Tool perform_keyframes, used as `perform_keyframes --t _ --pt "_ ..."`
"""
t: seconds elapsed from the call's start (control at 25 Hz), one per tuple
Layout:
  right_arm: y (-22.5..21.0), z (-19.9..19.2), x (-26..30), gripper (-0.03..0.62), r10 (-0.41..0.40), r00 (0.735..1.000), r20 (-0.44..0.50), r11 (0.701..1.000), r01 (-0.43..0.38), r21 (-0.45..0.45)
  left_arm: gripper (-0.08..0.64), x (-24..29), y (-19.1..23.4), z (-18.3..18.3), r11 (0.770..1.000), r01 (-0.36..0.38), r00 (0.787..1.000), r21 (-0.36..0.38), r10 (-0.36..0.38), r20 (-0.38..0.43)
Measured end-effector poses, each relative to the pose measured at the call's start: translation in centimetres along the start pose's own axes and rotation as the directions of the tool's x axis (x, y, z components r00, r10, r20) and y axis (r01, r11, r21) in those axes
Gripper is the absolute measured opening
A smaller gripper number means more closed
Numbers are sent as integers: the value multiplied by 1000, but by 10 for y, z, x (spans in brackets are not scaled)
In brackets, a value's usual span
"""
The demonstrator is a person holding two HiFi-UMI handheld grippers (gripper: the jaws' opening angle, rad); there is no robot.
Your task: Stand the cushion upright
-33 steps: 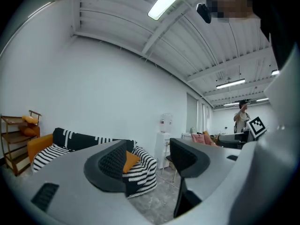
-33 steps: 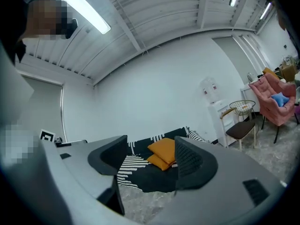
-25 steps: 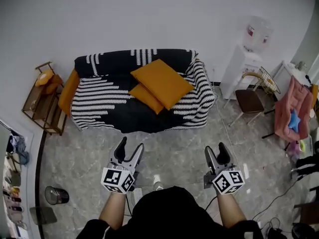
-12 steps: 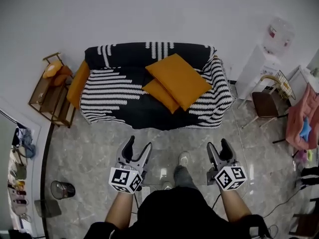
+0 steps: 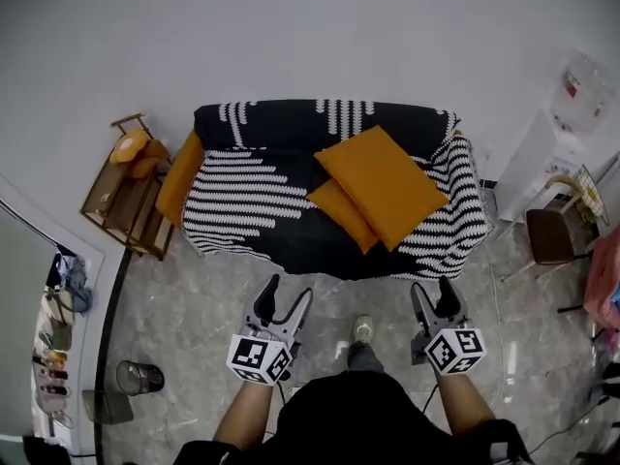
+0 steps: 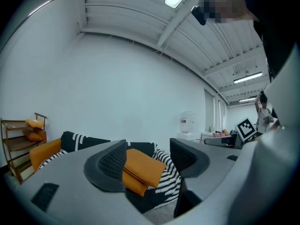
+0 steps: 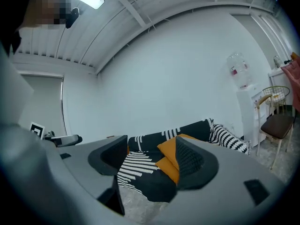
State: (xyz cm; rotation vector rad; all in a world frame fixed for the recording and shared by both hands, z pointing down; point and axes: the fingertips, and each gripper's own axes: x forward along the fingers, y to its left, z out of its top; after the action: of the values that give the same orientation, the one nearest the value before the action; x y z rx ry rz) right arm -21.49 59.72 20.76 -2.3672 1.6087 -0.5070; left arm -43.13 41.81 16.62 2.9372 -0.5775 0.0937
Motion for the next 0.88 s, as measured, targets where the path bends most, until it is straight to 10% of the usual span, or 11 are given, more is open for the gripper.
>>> perform_keyframes --t 0.88 --pt "-130 64 205 310 -56 998 -11 998 56 41 308 248 78 41 1000 -1 1000 25 1 -18"
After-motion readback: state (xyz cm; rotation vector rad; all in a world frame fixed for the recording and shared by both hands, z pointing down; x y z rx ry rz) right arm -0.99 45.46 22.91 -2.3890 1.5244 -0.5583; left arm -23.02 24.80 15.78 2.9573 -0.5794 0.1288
